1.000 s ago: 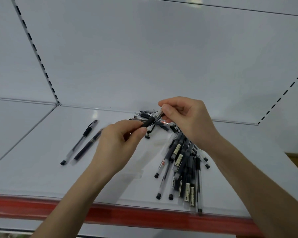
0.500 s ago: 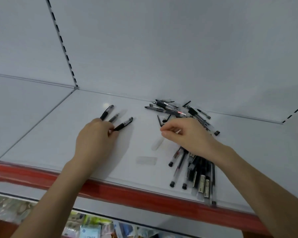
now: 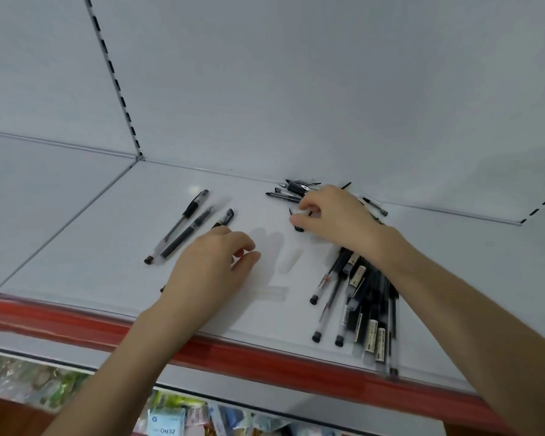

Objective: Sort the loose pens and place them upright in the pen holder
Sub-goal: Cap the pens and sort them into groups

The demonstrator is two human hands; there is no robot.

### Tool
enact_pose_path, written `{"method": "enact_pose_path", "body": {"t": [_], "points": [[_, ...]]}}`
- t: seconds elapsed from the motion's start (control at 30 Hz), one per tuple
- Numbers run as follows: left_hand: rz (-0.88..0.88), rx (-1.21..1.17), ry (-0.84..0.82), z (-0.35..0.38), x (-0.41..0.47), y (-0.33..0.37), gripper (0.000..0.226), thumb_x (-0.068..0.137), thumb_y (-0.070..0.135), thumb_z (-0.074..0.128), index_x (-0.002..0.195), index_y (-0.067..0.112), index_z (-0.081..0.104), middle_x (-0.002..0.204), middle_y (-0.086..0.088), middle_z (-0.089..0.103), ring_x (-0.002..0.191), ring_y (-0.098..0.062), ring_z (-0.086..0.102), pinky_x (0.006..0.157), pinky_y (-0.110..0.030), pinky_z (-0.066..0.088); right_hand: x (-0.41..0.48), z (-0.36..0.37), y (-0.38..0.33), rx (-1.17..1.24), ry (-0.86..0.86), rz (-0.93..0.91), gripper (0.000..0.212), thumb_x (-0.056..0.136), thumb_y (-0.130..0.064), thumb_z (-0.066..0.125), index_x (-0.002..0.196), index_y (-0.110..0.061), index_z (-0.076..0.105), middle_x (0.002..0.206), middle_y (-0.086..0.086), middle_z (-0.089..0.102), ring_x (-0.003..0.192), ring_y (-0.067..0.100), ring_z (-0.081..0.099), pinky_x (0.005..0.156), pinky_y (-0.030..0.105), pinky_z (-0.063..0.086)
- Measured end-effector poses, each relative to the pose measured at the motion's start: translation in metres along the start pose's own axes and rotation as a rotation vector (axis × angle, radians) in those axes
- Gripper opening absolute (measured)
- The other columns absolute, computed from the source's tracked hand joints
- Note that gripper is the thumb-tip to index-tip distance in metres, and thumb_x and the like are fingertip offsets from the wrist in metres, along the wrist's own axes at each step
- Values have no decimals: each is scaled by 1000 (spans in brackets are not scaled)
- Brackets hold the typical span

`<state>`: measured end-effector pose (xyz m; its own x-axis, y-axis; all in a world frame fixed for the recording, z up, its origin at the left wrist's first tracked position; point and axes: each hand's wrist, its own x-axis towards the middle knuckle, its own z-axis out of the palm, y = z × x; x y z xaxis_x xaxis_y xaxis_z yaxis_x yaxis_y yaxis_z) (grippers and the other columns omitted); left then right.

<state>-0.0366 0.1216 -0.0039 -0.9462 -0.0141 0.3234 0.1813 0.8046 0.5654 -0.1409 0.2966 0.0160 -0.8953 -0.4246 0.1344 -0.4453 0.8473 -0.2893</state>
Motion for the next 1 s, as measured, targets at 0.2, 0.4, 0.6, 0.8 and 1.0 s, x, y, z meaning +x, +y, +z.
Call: {"method": "enact_pose_path", "body": {"t": [0.2,0.4,0.6,0.8,1.0], "points": [[56,-30,-3,3,-1,4,15,85,20,61,92,11,70,77,5,54,71,-14,53,68,-23,43,-5,-8,7,-9,-88,47,24,85,-25,59,95,-5,67,95,10,68,89,26,61,78,36,47],[187,-54,-108,19,1,30,18,86,26,58,94,15,69,77,8,51,72,-13,55,71,-25,44,-28,-32,27,248,160,134,16,84,-8,58,96,-7,69,92,10,68,88,24,61,82,28,45],[214,103,-281,38,8,57,29,89,42,49,99,18,63,89,4,56,83,-16,55,73,-27,44,-71,-46,53,459,317,307,15,83,-8,61,97,-14,65,76,-11,58,63,-2,55,61,4,43],[222,446,-402,42,23,66,26,93,31,41,99,13,59,98,-5,60,91,-24,57,71,-29,41,-95,-48,65,588,317,349,21,85,-5,58,82,-25,63,74,-10,62,72,8,61,74,25,51],[67,154,-298,14,27,50,5,89,13,44,86,11,48,81,-2,58,74,-21,52,58,-27,37,-95,-51,57,806,366,312,23,90,0,52,85,-20,63,79,1,64,65,0,63,60,13,52]]}}
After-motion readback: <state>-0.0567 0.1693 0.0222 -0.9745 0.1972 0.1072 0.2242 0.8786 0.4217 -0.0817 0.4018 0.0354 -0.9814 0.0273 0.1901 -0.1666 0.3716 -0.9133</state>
